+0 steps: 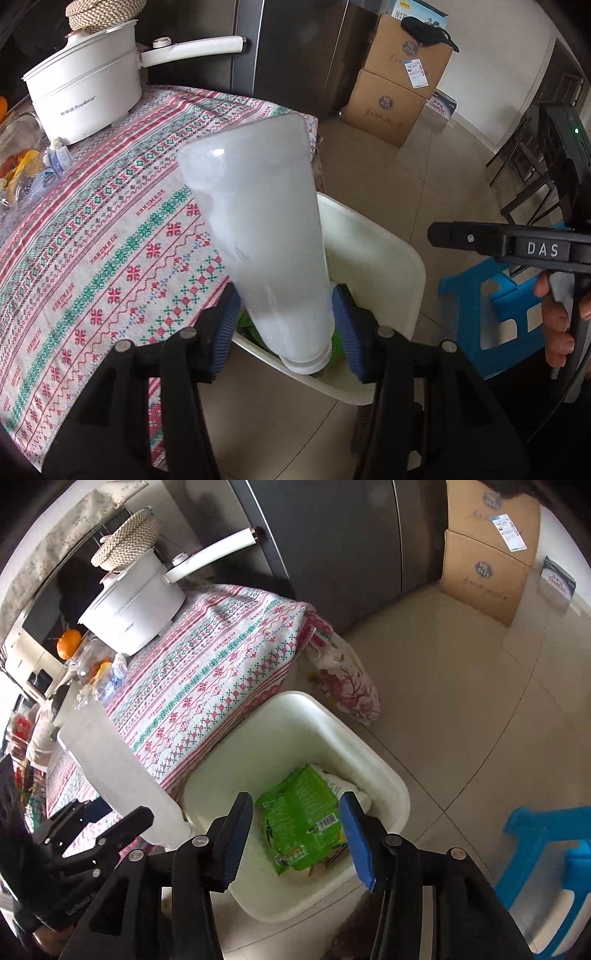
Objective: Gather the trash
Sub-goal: 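Carry the onion rings bag over the white bin and open the right gripper, then lower the large white bottle into the bin and open the left gripper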
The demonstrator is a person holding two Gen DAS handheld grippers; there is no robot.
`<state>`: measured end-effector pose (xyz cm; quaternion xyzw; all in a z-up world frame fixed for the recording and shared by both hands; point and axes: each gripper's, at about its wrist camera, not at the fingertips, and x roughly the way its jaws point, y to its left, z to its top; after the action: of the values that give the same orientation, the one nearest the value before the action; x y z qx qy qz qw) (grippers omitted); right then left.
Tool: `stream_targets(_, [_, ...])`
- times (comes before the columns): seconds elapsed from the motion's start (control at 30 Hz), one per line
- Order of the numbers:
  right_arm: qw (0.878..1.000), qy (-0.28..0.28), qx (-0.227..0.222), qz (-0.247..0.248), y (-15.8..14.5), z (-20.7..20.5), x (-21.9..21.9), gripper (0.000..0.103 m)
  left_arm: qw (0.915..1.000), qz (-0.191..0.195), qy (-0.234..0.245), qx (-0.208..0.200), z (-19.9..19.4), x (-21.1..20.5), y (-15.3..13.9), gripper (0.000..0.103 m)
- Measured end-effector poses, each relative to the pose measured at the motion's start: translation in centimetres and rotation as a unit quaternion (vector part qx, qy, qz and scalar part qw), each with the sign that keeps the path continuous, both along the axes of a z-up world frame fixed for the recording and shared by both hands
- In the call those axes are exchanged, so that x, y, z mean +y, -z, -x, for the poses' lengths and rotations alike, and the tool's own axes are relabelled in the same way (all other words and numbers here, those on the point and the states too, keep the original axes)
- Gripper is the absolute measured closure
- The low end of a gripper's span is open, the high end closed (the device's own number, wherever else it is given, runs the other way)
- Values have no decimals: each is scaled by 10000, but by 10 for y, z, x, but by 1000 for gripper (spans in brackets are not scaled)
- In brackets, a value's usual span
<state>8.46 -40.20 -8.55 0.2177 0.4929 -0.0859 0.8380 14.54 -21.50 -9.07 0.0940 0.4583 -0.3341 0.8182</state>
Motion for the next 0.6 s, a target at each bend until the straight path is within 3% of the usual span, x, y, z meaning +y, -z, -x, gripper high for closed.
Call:
stream_targets(0.13, [10000,39,-45,11,-3,-1,-2,52,9996,28,210,184,0,-5,6,49])
stream_targets(0.27, [9999,5,-74,88,-6,-3,1,52,9995,181,157,215,0,2,-3,32])
stream_targets(0.33, [9999,-13,-92,107,-7,-3,2,51,9996,188,137,145,0,7,-10,31])
stream_targets(0.6, [9998,-74,-158,80,-11,-9,9,46,9991,205,-371,34,-17,50,-26,22])
